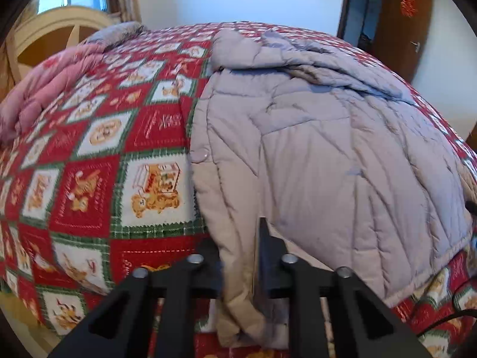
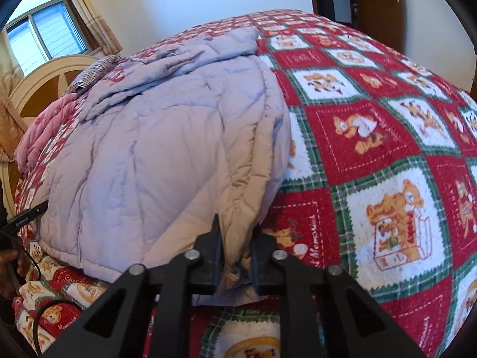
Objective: Fold large clothes
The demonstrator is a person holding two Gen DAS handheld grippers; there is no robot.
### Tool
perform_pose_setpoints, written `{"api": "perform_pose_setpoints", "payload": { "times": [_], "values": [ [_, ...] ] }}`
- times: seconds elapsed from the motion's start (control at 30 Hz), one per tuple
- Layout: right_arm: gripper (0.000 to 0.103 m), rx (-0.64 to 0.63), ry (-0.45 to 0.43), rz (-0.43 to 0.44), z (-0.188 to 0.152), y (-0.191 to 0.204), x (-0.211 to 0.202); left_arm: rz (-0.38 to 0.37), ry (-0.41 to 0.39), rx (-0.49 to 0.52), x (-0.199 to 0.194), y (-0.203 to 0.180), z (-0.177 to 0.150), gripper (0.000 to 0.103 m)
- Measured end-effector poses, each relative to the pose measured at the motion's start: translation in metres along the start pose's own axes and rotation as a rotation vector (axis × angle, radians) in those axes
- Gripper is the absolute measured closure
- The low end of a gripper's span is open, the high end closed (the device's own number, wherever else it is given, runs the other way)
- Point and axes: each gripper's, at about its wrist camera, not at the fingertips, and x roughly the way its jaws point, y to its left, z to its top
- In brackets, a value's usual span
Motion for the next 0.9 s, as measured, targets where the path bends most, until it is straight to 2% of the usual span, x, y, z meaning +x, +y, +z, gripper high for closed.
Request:
{"api": "perform_pose_setpoints", "payload": {
  "times": [0.03, 0.4, 0.57, 0.7, 0.8, 0.83, 0.9],
  "values": [
    [0.088, 0.004, -0.004, 0.007, 0.0, 0.0, -0.002, -0.019, -0.012, 0.0, -0.008, 0.002, 0.001, 0.092],
    [0.091, 0.013, -0.105, 0.127, 0.01, 0.01, -0.058, -0.142, -0.186, -0.012, -0.096, 0.021, 0.03, 0.094],
    [0.091, 0.007, -0.239, 0.198, 0.03, 0.025, -0.11, -0.206, -0.295, -0.021, -0.148, 0.025, 0.052, 0.094],
    [0.091, -0.018, -0.351, 0.234, 0.045, 0.037, -0.15, -0.217, -0.39, 0.015, -0.183, 0.024, 0.062, 0.095],
    [0.091, -0.02, -0.41, 0.246, 0.057, 0.038, -0.164, -0.185, -0.421, 0.032, -0.179, 0.03, 0.075, 0.094],
    [0.091, -0.018, -0.422, 0.242, 0.063, 0.036, -0.164, -0.176, -0.416, 0.014, -0.169, 0.036, 0.083, 0.09],
    [0.091, 0.003, -0.432, 0.242, 0.078, 0.03, -0.157, -0.203, -0.401, -0.033, -0.148, 0.048, 0.097, 0.089]
  ]
}}
